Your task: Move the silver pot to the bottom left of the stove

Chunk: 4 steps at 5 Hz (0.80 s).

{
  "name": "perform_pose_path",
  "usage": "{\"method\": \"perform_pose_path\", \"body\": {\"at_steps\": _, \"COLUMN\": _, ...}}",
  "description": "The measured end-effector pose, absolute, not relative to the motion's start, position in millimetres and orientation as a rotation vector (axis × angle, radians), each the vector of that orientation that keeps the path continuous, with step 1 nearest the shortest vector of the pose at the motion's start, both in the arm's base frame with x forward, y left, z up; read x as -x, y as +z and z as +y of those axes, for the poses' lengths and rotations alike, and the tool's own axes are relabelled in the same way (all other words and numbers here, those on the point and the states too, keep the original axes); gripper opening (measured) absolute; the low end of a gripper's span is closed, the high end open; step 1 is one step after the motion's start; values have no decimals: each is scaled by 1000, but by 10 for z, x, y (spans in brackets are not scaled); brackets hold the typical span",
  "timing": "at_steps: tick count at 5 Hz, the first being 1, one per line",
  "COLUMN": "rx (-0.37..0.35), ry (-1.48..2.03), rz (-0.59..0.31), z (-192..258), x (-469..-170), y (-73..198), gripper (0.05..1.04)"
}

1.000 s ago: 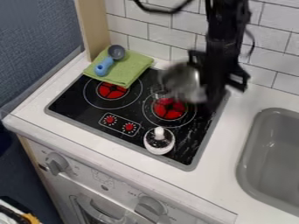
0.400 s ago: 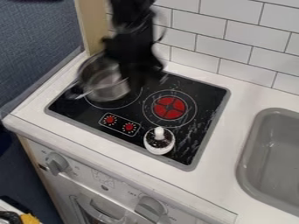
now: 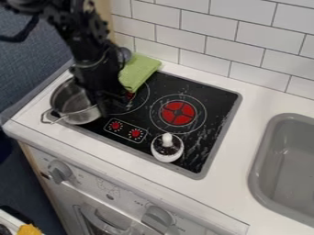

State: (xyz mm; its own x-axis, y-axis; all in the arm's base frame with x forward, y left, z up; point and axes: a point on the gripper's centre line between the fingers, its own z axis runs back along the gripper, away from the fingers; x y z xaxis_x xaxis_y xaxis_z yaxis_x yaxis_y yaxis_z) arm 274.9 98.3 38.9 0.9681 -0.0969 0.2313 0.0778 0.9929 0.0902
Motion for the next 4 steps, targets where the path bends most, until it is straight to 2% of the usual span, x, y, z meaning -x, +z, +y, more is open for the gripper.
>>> {"method": "perform_pose_path", "body": {"at_steps": 1, "rx": -87, "ry": -103, "rz": -205, "z": 1047, "x": -2776, "y": 243, "gripper": 77}}
{"method": "perform_pose_path", "body": {"at_steps": 3, "rx": -102, "ry": -73, "rz": -161, "z": 1189, "x": -2746, "y": 179, "gripper": 106}}
{"method": "perform_pose_path", "body": {"at_steps": 4, "rx": -80, "ry": -58, "rz": -141, "z": 1161, "x": -2695, "y": 161, "gripper": 286}}
